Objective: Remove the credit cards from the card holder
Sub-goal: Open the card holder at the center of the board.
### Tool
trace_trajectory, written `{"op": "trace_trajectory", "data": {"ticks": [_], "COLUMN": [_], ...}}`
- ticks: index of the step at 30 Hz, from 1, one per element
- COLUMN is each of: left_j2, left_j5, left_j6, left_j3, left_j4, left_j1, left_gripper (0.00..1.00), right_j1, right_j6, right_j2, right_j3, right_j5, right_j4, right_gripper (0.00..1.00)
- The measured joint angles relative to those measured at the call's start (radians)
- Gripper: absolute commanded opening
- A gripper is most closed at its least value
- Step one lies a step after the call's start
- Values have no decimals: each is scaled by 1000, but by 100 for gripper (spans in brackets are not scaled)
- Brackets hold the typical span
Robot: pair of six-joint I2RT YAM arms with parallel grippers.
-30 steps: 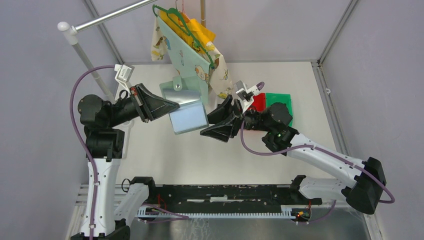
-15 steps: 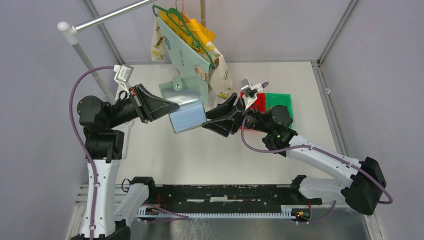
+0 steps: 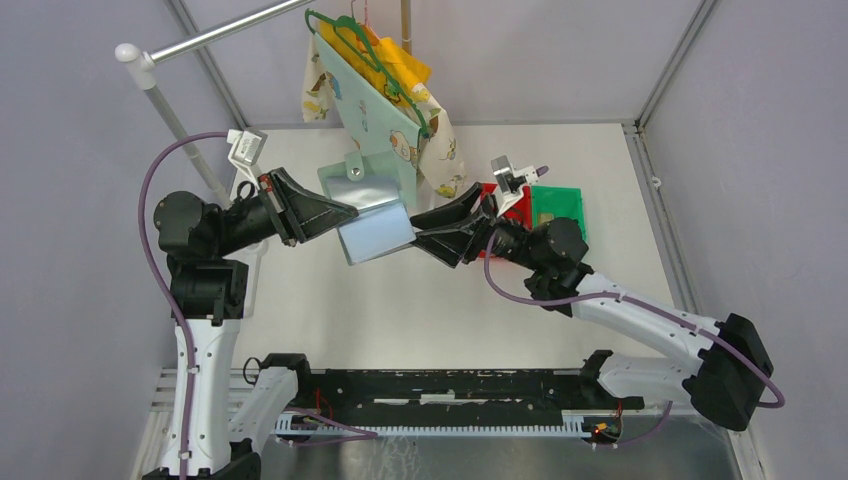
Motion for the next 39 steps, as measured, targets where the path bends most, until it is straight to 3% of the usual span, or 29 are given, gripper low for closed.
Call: {"op": "trace_trajectory", "data": {"ticks": [10,15,18,22,26,29,33,39], "left_j2": [-6,-6,-8,-12,-16,-16,2,7], "left_j5": [0,0,0,0,-3,-6,-5,-7], "left_j6": [0,1,2,2,40,132,310,614], "left_j3": [0,0,-7,-14,-17,-13,26,109], "left_j4": [0,-2,-5,-9,-48,-124,-286,-493], "left_j1": [0,0,0,0,0,0,0,0], "left_gripper": [2,2,2,4,20,51,79,91], "right_j1": [0,0,4,7,7,6,7,7], "right_j6": [77,127,143,151,171,191,201,175], "right_j2": [66,108,137,146,156,164,164,144], "right_j3": [40,62,97,121,146,149,149,153], "right_j5": [5,-31,-51,-53,-56,-59,-44,24], "right_j4": [66,132,150,156,158,147,99,-83], "right_gripper": [61,59,54,33,11,0,0,0]}}
